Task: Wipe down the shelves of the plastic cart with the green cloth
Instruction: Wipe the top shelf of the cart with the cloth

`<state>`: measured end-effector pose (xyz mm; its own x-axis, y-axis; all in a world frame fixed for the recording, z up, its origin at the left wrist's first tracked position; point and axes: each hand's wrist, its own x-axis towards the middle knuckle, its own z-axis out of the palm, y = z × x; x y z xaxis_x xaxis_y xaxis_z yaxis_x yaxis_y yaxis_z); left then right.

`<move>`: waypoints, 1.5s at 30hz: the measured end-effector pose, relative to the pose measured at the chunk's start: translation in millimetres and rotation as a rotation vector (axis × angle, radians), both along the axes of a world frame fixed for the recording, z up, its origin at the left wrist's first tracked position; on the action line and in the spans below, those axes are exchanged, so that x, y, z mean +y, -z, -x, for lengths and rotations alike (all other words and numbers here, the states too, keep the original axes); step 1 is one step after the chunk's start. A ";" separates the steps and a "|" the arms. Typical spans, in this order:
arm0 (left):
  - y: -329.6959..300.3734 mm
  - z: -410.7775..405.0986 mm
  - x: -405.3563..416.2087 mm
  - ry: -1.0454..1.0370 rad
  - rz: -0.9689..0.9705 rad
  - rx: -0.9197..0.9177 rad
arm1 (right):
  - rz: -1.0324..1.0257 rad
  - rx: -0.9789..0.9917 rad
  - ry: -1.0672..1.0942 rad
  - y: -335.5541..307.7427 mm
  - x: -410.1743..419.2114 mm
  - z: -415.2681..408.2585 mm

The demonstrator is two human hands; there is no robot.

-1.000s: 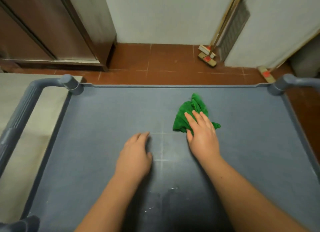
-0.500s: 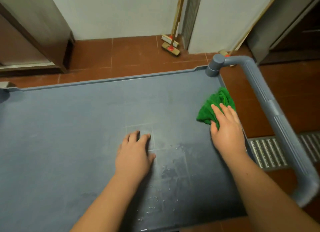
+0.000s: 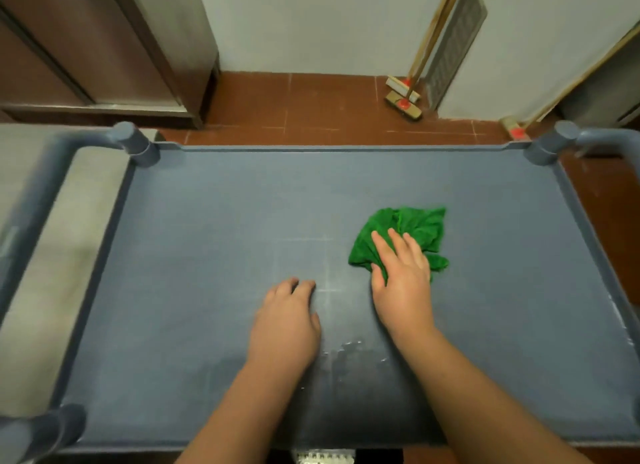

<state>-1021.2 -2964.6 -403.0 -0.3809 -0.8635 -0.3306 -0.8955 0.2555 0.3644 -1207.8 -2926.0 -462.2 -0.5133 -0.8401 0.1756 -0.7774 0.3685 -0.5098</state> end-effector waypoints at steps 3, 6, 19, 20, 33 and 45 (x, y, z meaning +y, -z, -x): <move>-2.2 -81.7 -11.2 -0.059 0.000 0.004 | -0.007 -0.008 -0.089 0.1 -38.2 -99.2; -2.5 -161.7 -21.3 -0.143 -0.001 -0.010 | -0.024 -0.007 -0.162 -1.6 -69.0 -186.3; -0.4 -246.7 -26.5 -0.267 0.013 -0.031 | -0.054 -0.009 -0.509 -7.9 -97.2 -331.7; 0.1 -241.7 -24.3 -0.258 0.014 -0.035 | -0.052 -0.007 -0.508 -8.0 -93.4 -325.0; -6.6 -25.4 68.8 -0.010 0.080 0.036 | -0.060 0.001 -0.184 -4.7 44.1 -54.7; -11.9 181.6 162.8 0.123 0.061 0.024 | -0.128 0.065 0.014 -12.6 207.3 216.0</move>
<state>-1202.9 -2801.8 -391.1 -0.4924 -0.8279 -0.2686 -0.8473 0.3854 0.3654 -1423.8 -2718.7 -449.6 -0.5163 -0.8504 0.1009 -0.8014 0.4383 -0.4071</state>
